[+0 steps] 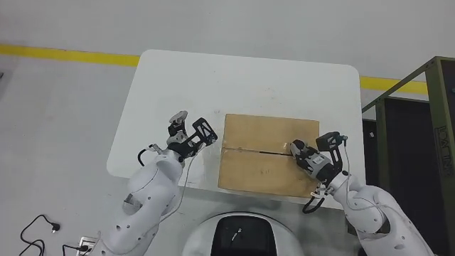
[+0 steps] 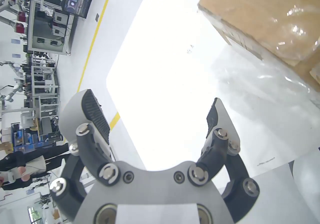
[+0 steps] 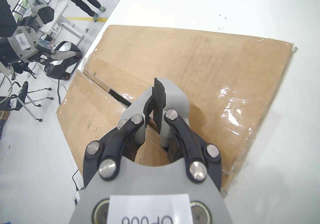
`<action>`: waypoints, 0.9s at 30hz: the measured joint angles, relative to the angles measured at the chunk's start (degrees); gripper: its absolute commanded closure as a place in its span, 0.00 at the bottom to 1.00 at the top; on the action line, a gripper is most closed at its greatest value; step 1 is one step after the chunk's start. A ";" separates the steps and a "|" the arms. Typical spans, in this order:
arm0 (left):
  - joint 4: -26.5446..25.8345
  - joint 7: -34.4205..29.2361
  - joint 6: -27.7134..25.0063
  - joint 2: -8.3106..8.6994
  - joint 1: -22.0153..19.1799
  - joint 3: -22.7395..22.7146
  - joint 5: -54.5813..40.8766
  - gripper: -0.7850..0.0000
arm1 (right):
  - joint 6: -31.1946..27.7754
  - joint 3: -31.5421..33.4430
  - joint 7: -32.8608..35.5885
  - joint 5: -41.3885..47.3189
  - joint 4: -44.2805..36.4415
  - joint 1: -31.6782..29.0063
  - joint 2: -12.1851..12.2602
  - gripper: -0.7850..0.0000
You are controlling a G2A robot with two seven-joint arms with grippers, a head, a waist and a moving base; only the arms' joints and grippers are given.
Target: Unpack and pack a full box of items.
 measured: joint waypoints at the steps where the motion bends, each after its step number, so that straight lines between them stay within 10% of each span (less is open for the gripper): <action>1: 0.13 0.18 -0.50 0.08 0.84 -0.18 0.22 0.00 | -0.04 0.09 -0.05 0.03 0.03 -0.05 -0.02 0.98; 27: 8.70 12.44 3.07 -0.95 1.63 3.49 0.41 0.00 | -0.90 1.26 0.71 0.57 0.47 -0.27 -0.36 1.00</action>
